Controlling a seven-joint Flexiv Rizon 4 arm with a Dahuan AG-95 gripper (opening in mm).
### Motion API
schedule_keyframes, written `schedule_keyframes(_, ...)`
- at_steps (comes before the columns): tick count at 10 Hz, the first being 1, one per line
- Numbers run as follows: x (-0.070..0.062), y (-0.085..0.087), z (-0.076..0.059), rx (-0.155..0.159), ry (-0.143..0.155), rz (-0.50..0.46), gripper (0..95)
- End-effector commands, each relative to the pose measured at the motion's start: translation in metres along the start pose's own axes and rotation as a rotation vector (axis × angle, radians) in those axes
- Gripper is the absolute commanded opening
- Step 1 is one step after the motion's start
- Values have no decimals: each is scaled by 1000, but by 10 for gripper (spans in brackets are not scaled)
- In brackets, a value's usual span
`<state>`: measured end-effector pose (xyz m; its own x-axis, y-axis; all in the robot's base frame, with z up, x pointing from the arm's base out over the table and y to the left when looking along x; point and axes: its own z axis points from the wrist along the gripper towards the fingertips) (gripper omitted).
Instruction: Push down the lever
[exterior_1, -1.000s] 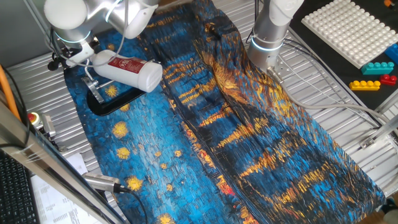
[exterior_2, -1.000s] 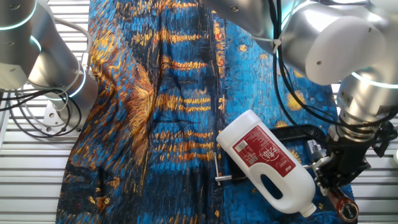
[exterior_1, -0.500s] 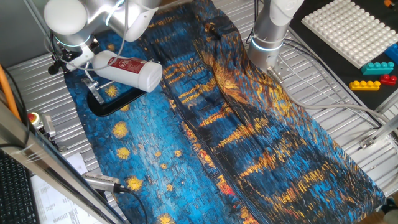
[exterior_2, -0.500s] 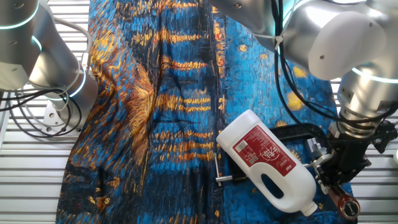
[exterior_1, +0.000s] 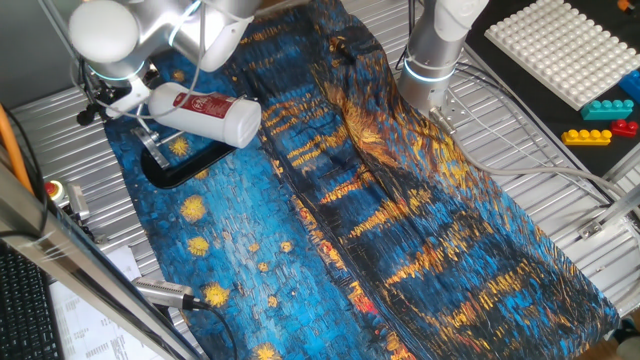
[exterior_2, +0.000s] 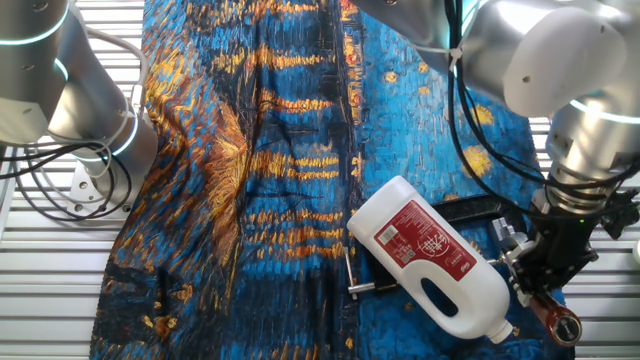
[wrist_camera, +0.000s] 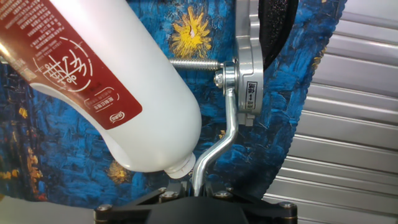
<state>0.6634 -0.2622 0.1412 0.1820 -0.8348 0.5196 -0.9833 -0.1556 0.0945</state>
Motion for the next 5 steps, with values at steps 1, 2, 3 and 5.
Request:
schedule_keyframes(1,0,1,0,-1,1,-1,0)
schedule_keyframes(2,0,1,0,-9,11,-9,0)
schedule_keyframes(3,0,1,0,-8,15,-11,0)
schedule_keyframes(5,0,0,1,-10,17,8,0)
